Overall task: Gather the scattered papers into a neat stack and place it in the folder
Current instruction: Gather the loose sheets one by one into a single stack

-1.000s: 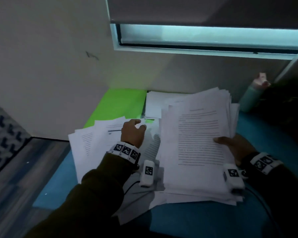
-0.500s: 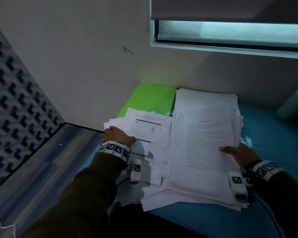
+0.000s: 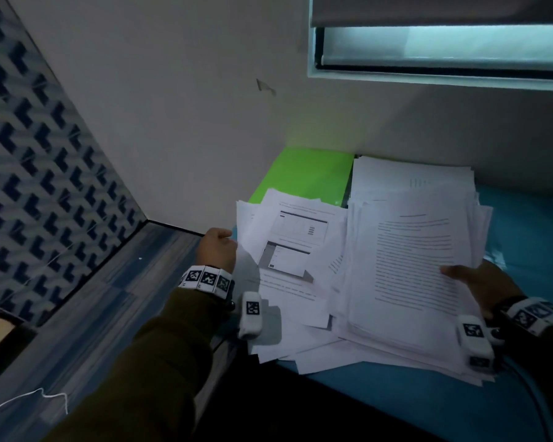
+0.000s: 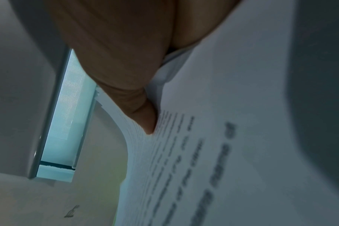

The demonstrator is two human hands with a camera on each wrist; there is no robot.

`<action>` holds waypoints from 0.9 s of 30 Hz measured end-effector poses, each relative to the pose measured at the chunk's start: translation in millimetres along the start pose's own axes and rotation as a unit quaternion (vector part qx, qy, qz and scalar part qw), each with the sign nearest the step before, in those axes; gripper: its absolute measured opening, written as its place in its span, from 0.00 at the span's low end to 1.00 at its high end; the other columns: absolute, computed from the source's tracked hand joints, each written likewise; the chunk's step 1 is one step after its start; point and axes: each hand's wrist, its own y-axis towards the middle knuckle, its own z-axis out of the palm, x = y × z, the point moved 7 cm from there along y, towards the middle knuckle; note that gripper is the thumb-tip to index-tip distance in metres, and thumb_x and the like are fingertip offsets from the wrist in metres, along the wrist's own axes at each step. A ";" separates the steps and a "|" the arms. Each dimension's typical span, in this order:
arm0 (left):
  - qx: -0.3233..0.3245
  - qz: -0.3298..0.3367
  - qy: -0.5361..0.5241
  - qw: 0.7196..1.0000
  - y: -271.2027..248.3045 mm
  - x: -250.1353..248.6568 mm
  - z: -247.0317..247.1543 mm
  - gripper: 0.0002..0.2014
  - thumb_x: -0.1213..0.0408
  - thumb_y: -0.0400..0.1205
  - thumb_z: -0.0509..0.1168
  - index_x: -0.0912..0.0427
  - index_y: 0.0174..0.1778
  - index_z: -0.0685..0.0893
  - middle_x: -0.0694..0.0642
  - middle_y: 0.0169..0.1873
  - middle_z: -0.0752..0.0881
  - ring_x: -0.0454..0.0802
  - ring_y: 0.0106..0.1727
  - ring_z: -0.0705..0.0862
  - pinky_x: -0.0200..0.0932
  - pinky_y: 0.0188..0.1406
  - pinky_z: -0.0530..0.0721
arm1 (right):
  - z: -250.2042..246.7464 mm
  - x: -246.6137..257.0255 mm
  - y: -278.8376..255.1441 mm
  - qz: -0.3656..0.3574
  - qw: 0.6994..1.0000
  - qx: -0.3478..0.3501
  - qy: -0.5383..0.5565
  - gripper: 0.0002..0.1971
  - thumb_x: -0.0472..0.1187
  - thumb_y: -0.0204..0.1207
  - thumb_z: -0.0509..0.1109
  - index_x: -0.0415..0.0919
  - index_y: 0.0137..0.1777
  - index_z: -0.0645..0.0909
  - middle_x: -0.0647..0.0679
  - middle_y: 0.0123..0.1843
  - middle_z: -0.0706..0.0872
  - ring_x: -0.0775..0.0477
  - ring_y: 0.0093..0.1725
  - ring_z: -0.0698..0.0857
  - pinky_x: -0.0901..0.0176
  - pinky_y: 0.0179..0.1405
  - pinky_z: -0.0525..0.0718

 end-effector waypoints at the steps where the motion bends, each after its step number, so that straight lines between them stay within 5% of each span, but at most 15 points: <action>1: 0.023 0.012 0.004 1.000 -2.6 0.4 2.9 0.13 0.67 0.82 0.68 0.63 0.63 0.83 0.58 0.52 0.87 0.56 0.58 0.86 0.39 0.52 0.75 | 0.2 -0.6 -0.1 0.002 1.000 0.003 -0.005 0.30 0.52 0.65 0.80 0.43 0.66 0.81 0.41 0.60 0.87 0.39 0.57 0.86 0.45 0.64 0.79; 3: 0.051 0.046 0.022 0.997 -8.9 -5.3 8.2 0.16 0.62 0.81 0.71 0.62 0.64 0.83 0.56 0.50 0.86 0.53 0.53 0.85 0.39 0.52 0.77 | -4.0 -14.3 11.1 0.000 1.000 0.012 -0.020 0.46 0.70 0.43 0.81 0.49 0.63 0.83 0.46 0.58 0.89 0.40 0.56 0.87 0.39 0.65 0.80; 5: 0.049 0.083 0.064 0.993 -11.7 -12.2 10.4 0.17 0.62 0.79 0.72 0.61 0.63 0.85 0.57 0.52 0.86 0.53 0.52 0.84 0.40 0.53 0.78 | -8.3 -27.1 23.3 -0.002 1.000 0.019 -0.015 0.48 0.74 0.33 0.81 0.53 0.57 0.85 0.46 0.58 0.89 0.39 0.56 0.88 0.35 0.66 0.80; 9: 0.044 0.110 0.139 0.983 -7.1 -21.4 13.7 0.10 0.61 0.76 0.75 0.58 0.52 0.88 0.59 0.52 0.85 0.55 0.51 0.86 0.39 0.50 0.81 | -5.6 -22.9 20.1 -0.005 0.999 0.025 -0.021 0.46 0.75 0.32 0.80 0.54 0.54 0.86 0.45 0.58 0.89 0.38 0.56 0.88 0.34 0.66 0.79; 10: 0.066 0.096 0.149 0.982 -5.5 -21.6 16.6 0.06 0.59 0.76 0.75 0.55 0.44 0.86 0.55 0.45 0.86 0.53 0.46 0.85 0.39 0.46 0.81 | -5.1 -22.2 19.6 -0.006 0.999 0.026 -0.022 0.48 0.76 0.32 0.79 0.53 0.56 0.85 0.45 0.58 0.89 0.38 0.56 0.88 0.35 0.66 0.80; 13: 0.124 0.085 0.207 0.967 -3.1 -19.8 25.5 0.22 0.50 0.74 0.76 0.54 0.22 0.74 0.50 0.22 0.75 0.48 0.27 0.75 0.38 0.26 0.68 | -5.7 -22.8 20.3 0.004 0.999 0.019 -0.027 0.48 0.75 0.32 0.79 0.52 0.55 0.85 0.44 0.58 0.89 0.38 0.55 0.88 0.35 0.66 0.80; 18: 0.143 0.103 0.290 0.941 3.6 -18.7 20.2 0.22 0.48 0.80 0.69 0.56 0.27 0.71 0.52 0.26 0.73 0.55 0.37 0.77 0.42 0.28 0.65 | -7.8 -32.1 26.7 0.018 1.000 0.016 0.008 0.49 0.68 0.34 0.85 0.47 0.60 0.85 0.43 0.59 0.89 0.36 0.57 0.87 0.32 0.66 0.79; 22: 0.153 0.156 0.208 0.953 5.1 -19.8 25.9 0.18 0.55 0.84 0.66 0.59 0.32 0.72 0.55 0.31 0.77 0.56 0.41 0.78 0.44 0.39 0.70 | -1.3 -27.2 25.7 0.035 0.999 0.030 0.026 0.53 0.62 0.33 0.87 0.41 0.64 0.83 0.42 0.57 0.90 0.36 0.54 0.88 0.35 0.63 0.82; 25: 0.185 0.158 0.148 0.959 2.4 -17.9 33.3 0.14 0.57 0.84 0.67 0.65 0.57 0.83 0.57 0.52 0.85 0.54 0.55 0.83 0.41 0.48 0.74 | 2.5 -21.8 21.5 0.038 0.999 0.015 0.030 0.29 0.47 0.55 0.83 0.43 0.59 0.84 0.39 0.57 0.89 0.33 0.57 0.87 0.33 0.63 0.81; 27: 0.210 0.138 0.126 0.960 0.9 -16.1 37.0 0.17 0.60 0.81 0.70 0.68 0.62 0.84 0.63 0.59 0.87 0.58 0.60 0.85 0.40 0.51 0.76 | 1.1 -20.4 20.5 0.035 0.999 -0.004 0.023 0.18 0.35 0.69 0.76 0.41 0.61 0.84 0.37 0.58 0.88 0.31 0.58 0.86 0.35 0.63 0.81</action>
